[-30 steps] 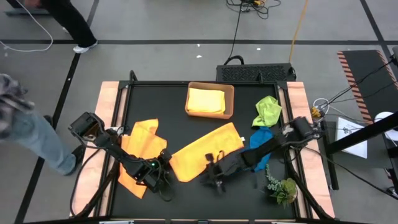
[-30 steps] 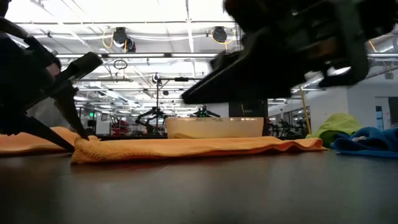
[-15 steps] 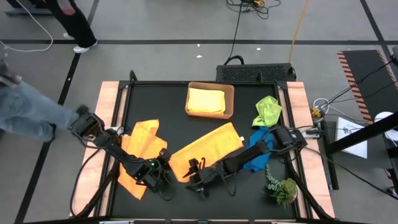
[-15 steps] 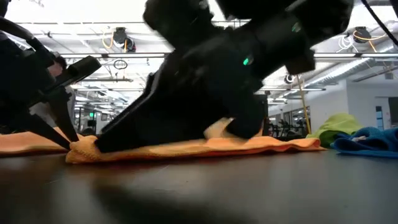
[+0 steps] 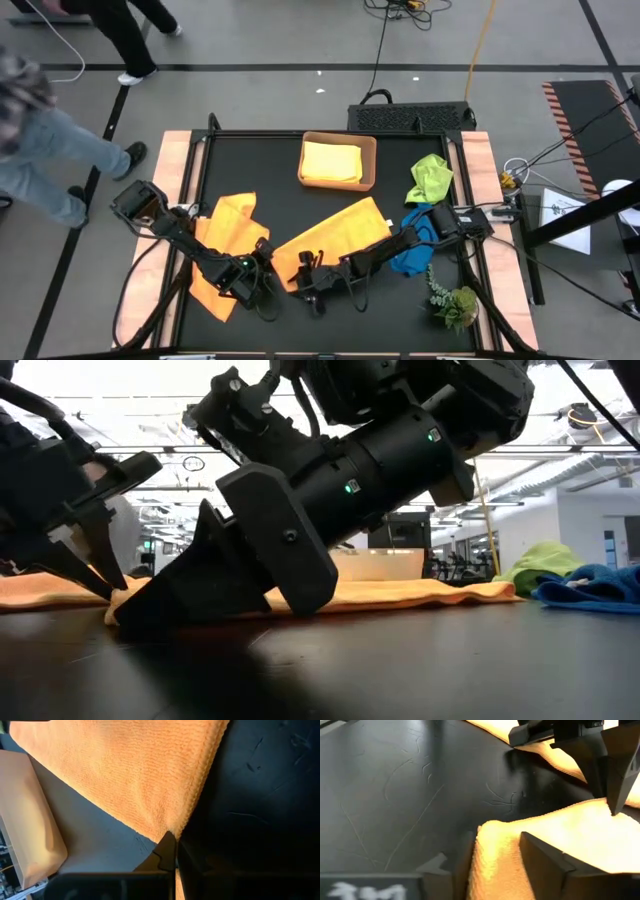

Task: Fold microfiber towels
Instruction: Fold the right orange towel

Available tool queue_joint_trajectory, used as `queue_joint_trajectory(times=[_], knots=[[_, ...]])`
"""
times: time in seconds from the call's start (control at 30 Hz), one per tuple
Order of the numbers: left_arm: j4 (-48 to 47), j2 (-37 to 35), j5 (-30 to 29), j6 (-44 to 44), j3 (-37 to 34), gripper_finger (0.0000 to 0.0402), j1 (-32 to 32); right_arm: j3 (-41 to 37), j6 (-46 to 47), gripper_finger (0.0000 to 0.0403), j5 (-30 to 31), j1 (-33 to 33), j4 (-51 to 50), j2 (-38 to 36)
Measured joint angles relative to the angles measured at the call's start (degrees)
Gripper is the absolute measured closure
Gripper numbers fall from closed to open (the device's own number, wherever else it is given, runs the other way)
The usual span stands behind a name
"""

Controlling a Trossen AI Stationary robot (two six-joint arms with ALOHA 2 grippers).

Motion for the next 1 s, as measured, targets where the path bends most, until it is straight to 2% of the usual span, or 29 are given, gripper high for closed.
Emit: queue_joint_trajectory(times=[0.2,0.27,0.5,0.6,0.7,0.83,1.0], knots=[[-0.4,-0.2,0.4,-2.1,0.0,0.0396,0.0,0.0,-2.0,0.037,1.0,0.7,-0.5,-0.1],[-0.6,-0.9,1.4,-3.8,0.0,0.0397,-0.1,-0.1,-3.2,0.0393,1.6,1.3,-1.1,-0.5],[-3.6,-5.0,10.7,-11.7,3.4,0.0398,-2.5,-0.3,-3.1,0.0399,1.4,4.2,-3.9,-4.1],[-3.8,-5.6,12.0,-14.7,6.3,0.0396,-4.9,-0.3,-3.0,0.04,1.0,5.7,-4.2,-6.2],[-3.5,-5.6,15.0,-18.0,9.8,0.0398,-7.8,-0.3,-2.5,0.0401,-2.4,7.2,-4.2,-7.4],[-3.5,-5.6,16.1,-23.6,14.2,0.0397,-11.6,-0.3,0.0,0.0401,-7.9,9.3,-3.7,-8.3],[-3.1,-5.6,15.6,-24.5,19.8,0.0397,-15.2,-0.2,1.4,0.0402,-9.2,11.9,-3.5,-9.9]])
